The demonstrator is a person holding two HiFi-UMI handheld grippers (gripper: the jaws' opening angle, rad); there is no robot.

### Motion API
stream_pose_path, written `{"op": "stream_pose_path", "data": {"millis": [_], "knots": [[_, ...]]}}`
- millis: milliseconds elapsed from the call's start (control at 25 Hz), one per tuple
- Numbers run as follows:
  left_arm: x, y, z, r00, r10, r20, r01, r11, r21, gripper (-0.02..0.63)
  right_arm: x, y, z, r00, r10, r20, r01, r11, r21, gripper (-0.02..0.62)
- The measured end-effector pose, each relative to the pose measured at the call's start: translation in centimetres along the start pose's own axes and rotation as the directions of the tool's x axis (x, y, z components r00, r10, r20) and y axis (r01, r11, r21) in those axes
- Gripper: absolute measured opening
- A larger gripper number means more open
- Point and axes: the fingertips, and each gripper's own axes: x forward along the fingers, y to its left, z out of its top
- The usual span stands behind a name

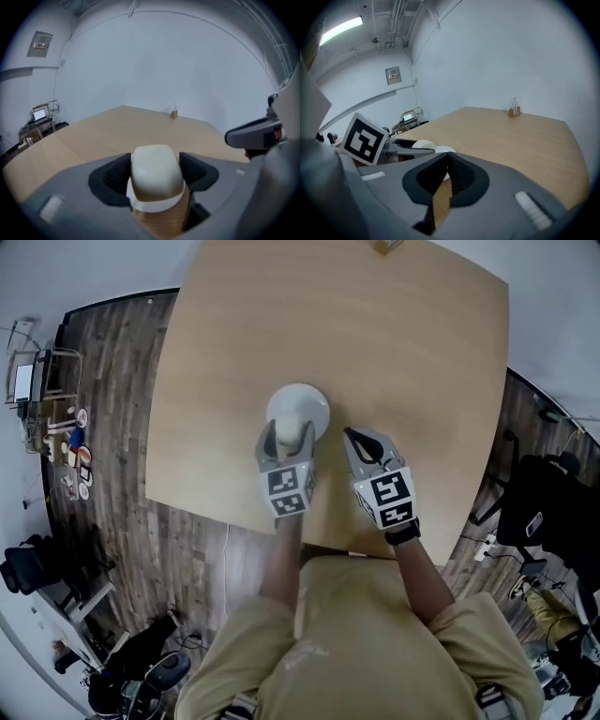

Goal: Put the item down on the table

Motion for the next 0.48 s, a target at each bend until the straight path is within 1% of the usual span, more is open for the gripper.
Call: {"op": "stream_pose_path", "data": {"millis": [200, 480], "knots": [[3.2, 0.4, -2.6, 0.998, -0.004, -0.064, 0.007, 0.999, 0.040, 0.322, 1.9, -1.2, -1.5, 0.999, -0.013, -0.044, 0.014, 1.000, 0.026, 0.006], [5.7, 0.3, -4.3, 0.995, 0.012, -0.102, -0.004, 0.996, 0.084, 0.322, 3.2, -2.1, -2.9, 0.996, -0.006, -0.087, 0.009, 0.999, 0.033, 0.006]]}}
